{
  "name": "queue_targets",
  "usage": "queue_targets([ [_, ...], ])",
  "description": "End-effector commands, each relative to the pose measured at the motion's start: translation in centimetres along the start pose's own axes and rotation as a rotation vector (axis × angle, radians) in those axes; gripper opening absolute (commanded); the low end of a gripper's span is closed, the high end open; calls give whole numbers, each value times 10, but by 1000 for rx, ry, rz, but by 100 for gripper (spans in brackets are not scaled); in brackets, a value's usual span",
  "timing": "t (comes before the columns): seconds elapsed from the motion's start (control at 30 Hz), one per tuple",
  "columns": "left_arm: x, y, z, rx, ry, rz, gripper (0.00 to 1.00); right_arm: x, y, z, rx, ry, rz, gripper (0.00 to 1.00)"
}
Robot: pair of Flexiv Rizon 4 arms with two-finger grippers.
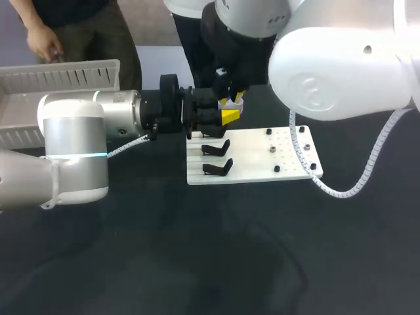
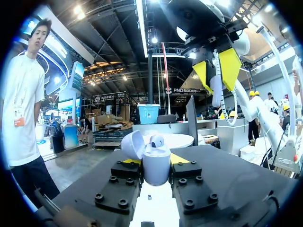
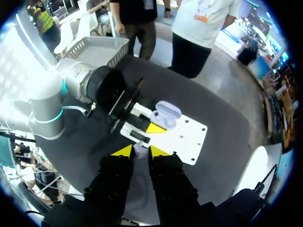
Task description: Pick up each earbud case from the left stands, insert the matching earbuds, close the lid, and place the case in the box.
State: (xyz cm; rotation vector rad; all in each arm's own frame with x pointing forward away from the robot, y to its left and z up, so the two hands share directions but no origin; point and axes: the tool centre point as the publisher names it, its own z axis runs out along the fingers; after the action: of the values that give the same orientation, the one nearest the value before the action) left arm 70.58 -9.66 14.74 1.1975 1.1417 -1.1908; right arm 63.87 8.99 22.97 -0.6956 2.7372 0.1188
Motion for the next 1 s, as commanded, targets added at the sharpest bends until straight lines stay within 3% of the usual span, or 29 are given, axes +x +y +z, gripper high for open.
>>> queue_targets([
  [0.03,0,0,0,-2,-1,2,0,-13,-4,7,3,6,9,0],
  [0.53,0,0,0,-2,-1,2,0,-27,-22,34,21,23,30,0],
  [1.0,0,0,0,-2,-1,2,0,-31,-25,42,19,16,41,0],
])
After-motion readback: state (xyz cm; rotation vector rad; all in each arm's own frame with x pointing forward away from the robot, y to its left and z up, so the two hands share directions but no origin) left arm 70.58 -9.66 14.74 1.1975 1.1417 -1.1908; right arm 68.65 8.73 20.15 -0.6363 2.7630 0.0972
